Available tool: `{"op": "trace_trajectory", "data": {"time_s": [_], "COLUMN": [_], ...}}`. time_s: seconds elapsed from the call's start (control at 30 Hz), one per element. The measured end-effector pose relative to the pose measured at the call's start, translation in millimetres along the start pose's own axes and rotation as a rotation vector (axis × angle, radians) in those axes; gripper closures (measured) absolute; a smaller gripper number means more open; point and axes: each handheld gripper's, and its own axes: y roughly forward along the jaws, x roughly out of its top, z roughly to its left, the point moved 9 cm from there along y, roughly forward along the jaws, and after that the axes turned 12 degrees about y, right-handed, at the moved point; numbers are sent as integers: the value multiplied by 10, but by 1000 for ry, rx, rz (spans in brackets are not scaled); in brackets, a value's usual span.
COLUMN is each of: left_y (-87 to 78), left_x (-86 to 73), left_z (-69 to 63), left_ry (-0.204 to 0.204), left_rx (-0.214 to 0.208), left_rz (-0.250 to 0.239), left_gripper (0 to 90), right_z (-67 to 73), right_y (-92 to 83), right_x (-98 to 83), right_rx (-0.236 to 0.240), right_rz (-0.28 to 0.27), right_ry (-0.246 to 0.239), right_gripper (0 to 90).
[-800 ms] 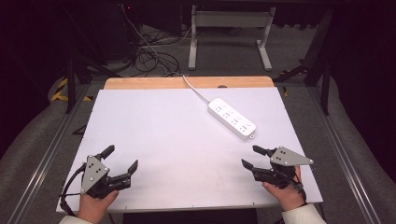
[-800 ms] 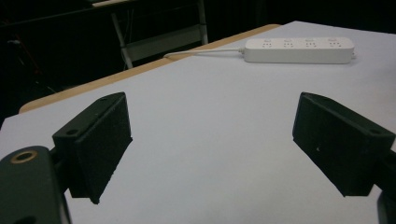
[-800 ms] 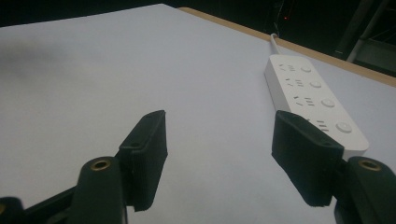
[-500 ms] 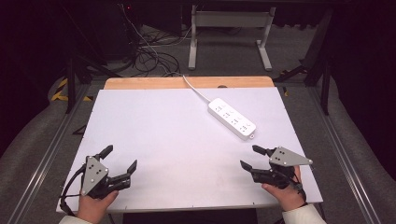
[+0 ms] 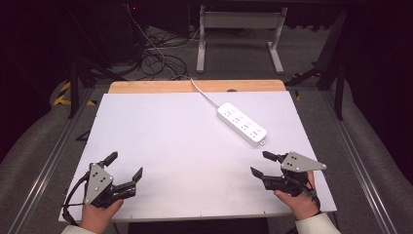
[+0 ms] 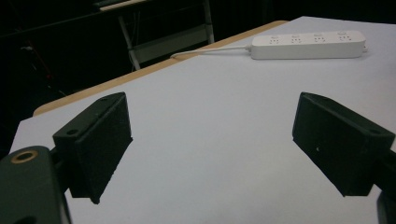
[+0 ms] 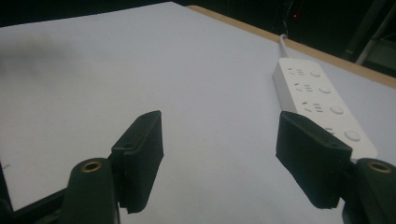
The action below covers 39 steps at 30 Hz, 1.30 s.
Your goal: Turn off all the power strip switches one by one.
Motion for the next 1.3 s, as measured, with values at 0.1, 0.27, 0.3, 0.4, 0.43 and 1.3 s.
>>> {"op": "trace_trajectory", "data": {"time_s": [0.1, 0.27, 0.3, 0.4, 0.43, 1.3], "left_y": [12, 6, 6, 10, 13, 4], "left_x": [-16, -11, -12, -15, -14, -8], "left_z": [4, -1, -1, -2, -6, -8], "left_ry": [1, -1, -1, 1, 2, 4], "left_rx": [2, 4, 4, 3, 3, 2], "left_rz": [7, 5, 6, 7, 6, 0], "left_gripper": [125, 125, 125, 126, 126, 125], "right_z": [-17, -68, -68, -102, -110, -556], "right_y": [13, 34, 34, 73, 80, 319], "right_x": [33, 132, 132, 194, 215, 609], "right_rx": [-10, -21, -21, -22, -26, -122], "right_rz": [23, 59, 59, 92, 96, 152], "right_ry": [-3, 8, 8, 4, 0, 66], "right_gripper": [308, 331, 331, 334, 345, 462]}}
